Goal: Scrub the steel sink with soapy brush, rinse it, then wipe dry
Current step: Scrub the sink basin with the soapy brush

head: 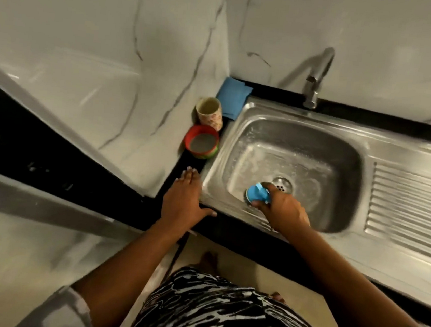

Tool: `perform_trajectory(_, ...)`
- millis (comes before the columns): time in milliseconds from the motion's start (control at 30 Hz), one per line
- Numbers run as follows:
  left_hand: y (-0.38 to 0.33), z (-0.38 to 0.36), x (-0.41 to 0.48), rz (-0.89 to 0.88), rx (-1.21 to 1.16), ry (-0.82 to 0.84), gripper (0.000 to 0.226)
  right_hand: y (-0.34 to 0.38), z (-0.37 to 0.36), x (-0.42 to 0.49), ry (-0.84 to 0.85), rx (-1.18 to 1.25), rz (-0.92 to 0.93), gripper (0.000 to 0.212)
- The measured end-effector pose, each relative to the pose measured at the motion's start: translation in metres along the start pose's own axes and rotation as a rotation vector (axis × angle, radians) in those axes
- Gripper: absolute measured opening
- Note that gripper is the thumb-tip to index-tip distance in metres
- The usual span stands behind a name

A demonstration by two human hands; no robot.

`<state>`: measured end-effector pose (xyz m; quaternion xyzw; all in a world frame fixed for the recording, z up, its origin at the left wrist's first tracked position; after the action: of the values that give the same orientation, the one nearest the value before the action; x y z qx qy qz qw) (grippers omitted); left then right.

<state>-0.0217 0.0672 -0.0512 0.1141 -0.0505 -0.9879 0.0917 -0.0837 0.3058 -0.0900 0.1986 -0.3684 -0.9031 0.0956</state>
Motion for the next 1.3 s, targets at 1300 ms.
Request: perform_trajectory(1300, -0.045, -0.003, 0.057, -0.323, 0.11, -0.05, 0.128, 0.055, 0.036, 0.101, -0.228, 0.748, -0.157, 0.028)
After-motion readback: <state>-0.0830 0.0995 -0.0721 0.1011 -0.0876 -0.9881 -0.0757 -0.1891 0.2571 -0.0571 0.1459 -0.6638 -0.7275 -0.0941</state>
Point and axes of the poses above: each hand's wrist, its own x-axis towards the middle knuckle, its own z-axis out of the back of the hand, y = z × x, the point moved 9 cm from there along x, towards the middle knuckle, and after that the axes turned 15 degrees about x, right-handed, at the moved point
